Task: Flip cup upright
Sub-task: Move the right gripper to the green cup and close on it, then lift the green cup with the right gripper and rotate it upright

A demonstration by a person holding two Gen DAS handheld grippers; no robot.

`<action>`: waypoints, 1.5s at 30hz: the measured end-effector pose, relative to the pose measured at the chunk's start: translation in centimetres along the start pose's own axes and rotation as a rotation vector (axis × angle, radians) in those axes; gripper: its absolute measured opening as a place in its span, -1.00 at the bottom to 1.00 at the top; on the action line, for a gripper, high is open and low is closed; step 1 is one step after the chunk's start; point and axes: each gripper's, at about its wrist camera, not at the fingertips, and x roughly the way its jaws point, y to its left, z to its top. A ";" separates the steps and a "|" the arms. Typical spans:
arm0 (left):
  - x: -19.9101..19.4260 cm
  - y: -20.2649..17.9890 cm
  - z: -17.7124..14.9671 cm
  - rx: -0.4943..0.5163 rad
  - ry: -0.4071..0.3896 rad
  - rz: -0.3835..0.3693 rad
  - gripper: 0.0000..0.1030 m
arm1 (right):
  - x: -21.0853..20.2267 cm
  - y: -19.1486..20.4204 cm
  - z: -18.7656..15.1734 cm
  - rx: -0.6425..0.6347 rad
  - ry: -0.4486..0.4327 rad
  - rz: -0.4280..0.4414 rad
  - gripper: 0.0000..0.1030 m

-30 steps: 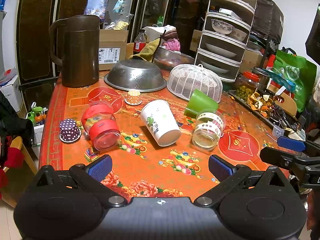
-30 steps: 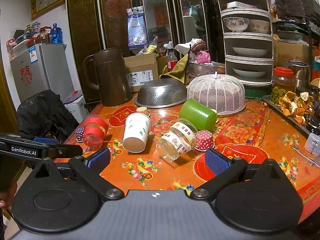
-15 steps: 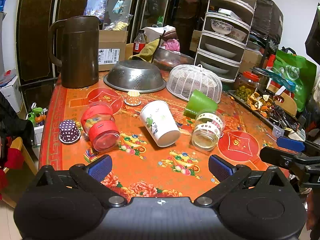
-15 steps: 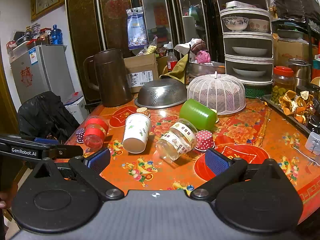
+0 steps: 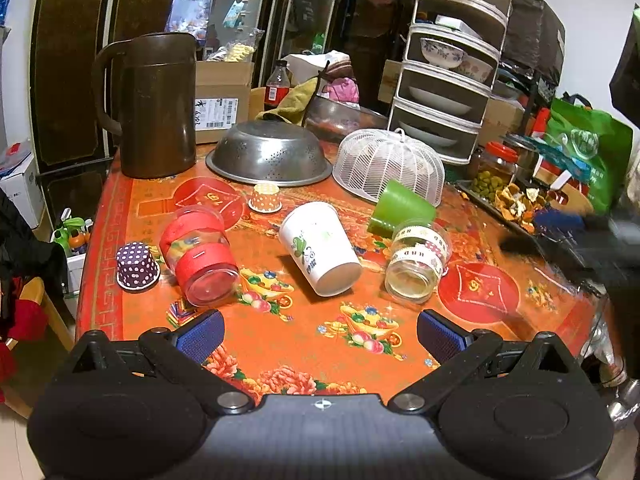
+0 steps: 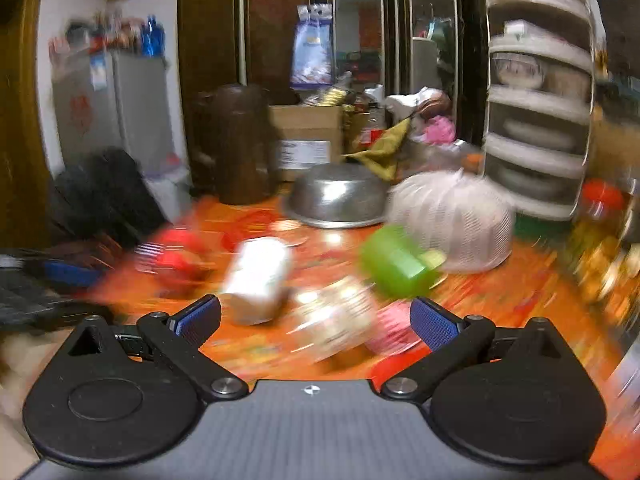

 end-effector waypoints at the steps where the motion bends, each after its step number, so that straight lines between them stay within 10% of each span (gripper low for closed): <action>1: 0.0 0.2 0.0 -0.009 -0.004 -0.003 1.00 | 1.2 -0.8 1.1 -0.042 0.019 -0.037 0.98; 12: 1.6 1.5 0.5 -0.051 0.009 0.027 1.00 | 18.2 -6.7 7.4 -0.232 0.433 0.093 0.68; 27: 2.1 4.4 0.1 -0.116 0.017 0.013 1.00 | 24.5 -6.0 6.0 -0.311 0.645 0.124 0.26; 45: -2.1 7.7 -1.3 -0.197 -0.058 0.015 1.00 | 16.9 -3.2 11.0 -0.156 0.393 0.103 0.24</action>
